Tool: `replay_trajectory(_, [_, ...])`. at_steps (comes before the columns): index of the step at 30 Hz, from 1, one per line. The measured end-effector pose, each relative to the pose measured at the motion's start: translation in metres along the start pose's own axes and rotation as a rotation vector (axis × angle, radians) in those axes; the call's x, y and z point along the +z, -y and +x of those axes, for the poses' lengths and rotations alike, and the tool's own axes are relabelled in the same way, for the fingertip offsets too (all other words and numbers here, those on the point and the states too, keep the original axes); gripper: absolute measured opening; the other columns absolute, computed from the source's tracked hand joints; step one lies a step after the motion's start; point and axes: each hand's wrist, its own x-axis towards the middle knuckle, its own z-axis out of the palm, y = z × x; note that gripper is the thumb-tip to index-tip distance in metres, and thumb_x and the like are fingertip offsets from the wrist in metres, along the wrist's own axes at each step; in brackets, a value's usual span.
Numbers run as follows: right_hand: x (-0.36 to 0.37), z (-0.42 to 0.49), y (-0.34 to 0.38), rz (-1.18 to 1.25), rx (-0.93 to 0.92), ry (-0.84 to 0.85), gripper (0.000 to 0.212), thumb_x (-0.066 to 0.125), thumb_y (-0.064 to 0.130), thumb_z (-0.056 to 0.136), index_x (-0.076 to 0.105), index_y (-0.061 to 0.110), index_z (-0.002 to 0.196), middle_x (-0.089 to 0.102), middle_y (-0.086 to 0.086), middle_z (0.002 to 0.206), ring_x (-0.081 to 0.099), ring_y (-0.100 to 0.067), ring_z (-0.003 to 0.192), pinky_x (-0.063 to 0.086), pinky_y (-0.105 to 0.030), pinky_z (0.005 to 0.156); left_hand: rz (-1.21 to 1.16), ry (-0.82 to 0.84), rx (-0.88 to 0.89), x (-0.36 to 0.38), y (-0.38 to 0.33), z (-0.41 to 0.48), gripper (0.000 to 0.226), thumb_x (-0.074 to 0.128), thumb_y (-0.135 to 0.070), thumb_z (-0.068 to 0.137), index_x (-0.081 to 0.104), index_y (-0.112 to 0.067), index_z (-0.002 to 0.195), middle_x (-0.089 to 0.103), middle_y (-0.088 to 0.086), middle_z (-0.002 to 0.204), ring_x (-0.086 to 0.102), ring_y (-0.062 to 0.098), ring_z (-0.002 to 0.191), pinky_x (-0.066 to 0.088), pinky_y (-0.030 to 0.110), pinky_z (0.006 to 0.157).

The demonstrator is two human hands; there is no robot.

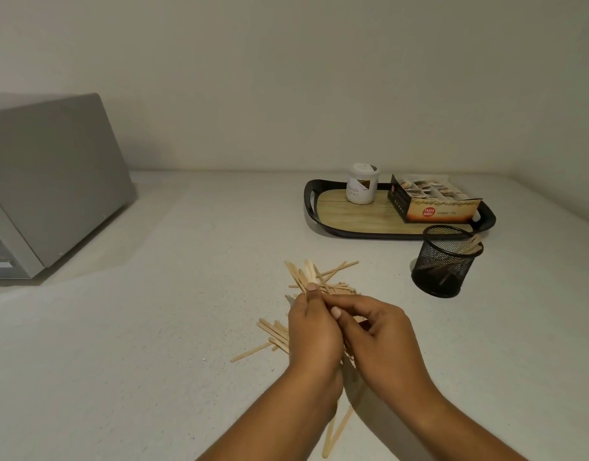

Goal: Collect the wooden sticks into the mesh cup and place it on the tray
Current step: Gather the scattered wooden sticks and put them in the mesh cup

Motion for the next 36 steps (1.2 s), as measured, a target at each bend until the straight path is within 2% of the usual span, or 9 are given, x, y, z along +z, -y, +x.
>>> replay_trajectory(3, [-0.003,-0.007,0.003,0.139,0.053,-0.068,0.028,0.060,0.018,0.096,0.073,0.041,0.106,0.074,0.024,0.101,0.069,0.002,0.098,0.055,-0.016,0.079,-0.035,-0.031,0.051,0.001,-0.009,-0.002,0.042,0.040,-0.043,0.103,0.060,-0.013,0.080,0.066,-0.006,0.059,0.066,0.007,0.055,0.055,0.033,0.065])
replay_trajectory(7, [-0.001,-0.015,0.014,0.638,0.606,-0.208,0.021,0.059,0.025,0.097,0.068,0.019,0.115,0.074,0.000,0.102,0.069,-0.015,0.101,0.053,-0.036,0.096,-0.147,-0.002,0.236,0.004,-0.028,-0.009,0.038,0.039,-0.039,0.103,0.048,-0.014,0.077,0.045,-0.009,0.050,0.040,0.007,0.042,0.039,0.022,0.041])
replay_trajectory(12, [-0.008,-0.015,0.048,1.105,0.970,-0.039,0.047,0.051,0.040,0.098,0.066,-0.005,0.098,0.071,-0.017,0.083,0.067,-0.030,0.087,0.053,-0.040,0.084,0.006,0.219,0.427,0.005,-0.021,-0.027,0.035,0.047,-0.056,0.092,0.053,-0.027,0.074,0.047,-0.003,0.060,0.045,0.011,0.054,0.044,0.024,0.051])
replay_trajectory(15, [-0.015,-0.012,0.052,1.185,0.879,-0.041,0.057,0.049,0.040,0.099,0.055,-0.008,0.129,0.056,-0.030,0.135,0.054,-0.034,0.130,0.039,-0.043,0.112,0.057,0.332,0.441,0.002,-0.013,-0.034,0.034,0.051,-0.052,0.094,0.056,-0.022,0.080,0.051,0.002,0.065,0.050,0.015,0.058,0.048,0.028,0.056])
replay_trajectory(19, [-0.020,-0.014,0.044,0.951,0.737,-0.019,0.051,0.051,0.040,0.097,0.061,-0.006,0.118,0.068,-0.016,0.087,0.065,-0.025,0.093,0.051,-0.036,0.089,0.074,0.381,0.426,-0.006,-0.016,-0.033,0.025,0.051,-0.050,0.093,0.065,-0.029,0.099,0.056,-0.009,0.065,0.053,0.005,0.058,0.049,0.022,0.057])
replay_trajectory(22, [-0.030,-0.010,0.039,0.720,0.541,-0.106,0.031,0.054,0.035,0.095,0.066,0.011,0.112,0.073,-0.005,0.109,0.068,-0.013,0.099,0.049,-0.028,0.088,0.080,0.400,0.415,-0.016,-0.018,-0.036,0.029,0.052,-0.053,0.090,0.063,-0.027,0.092,0.051,-0.010,0.064,0.047,0.003,0.054,0.042,0.018,0.050])
replay_trajectory(26, [-0.043,-0.012,0.043,0.465,0.161,-0.027,0.022,0.057,0.019,0.095,0.069,0.025,0.112,0.077,0.015,0.099,0.072,0.001,0.091,0.054,-0.010,0.064,0.142,0.406,0.432,-0.024,-0.019,-0.042,0.033,0.048,-0.051,0.096,0.062,-0.036,0.070,0.054,-0.017,0.058,0.051,0.000,0.052,0.040,0.027,0.044])
replay_trajectory(30, [-0.043,-0.016,0.045,0.276,-0.044,0.137,0.029,0.057,0.018,0.096,0.068,0.032,0.119,0.072,0.020,0.111,0.065,0.004,0.107,0.049,-0.005,0.077,0.185,0.334,0.461,-0.036,-0.019,-0.042,0.045,0.063,-0.051,0.087,0.048,-0.022,0.056,0.043,-0.008,0.050,0.042,0.007,0.048,0.040,0.016,0.050])
replay_trajectory(36, [-0.021,-0.023,0.034,-0.006,-0.137,0.308,0.041,0.054,0.040,0.097,0.047,0.052,0.136,0.056,0.027,0.134,0.049,0.007,0.127,0.047,-0.026,0.101,0.148,0.250,0.349,-0.067,0.001,-0.029,0.058,0.072,-0.047,0.084,0.046,0.000,0.063,0.039,0.035,0.063,0.046,0.053,0.065,0.050,0.065,0.079])
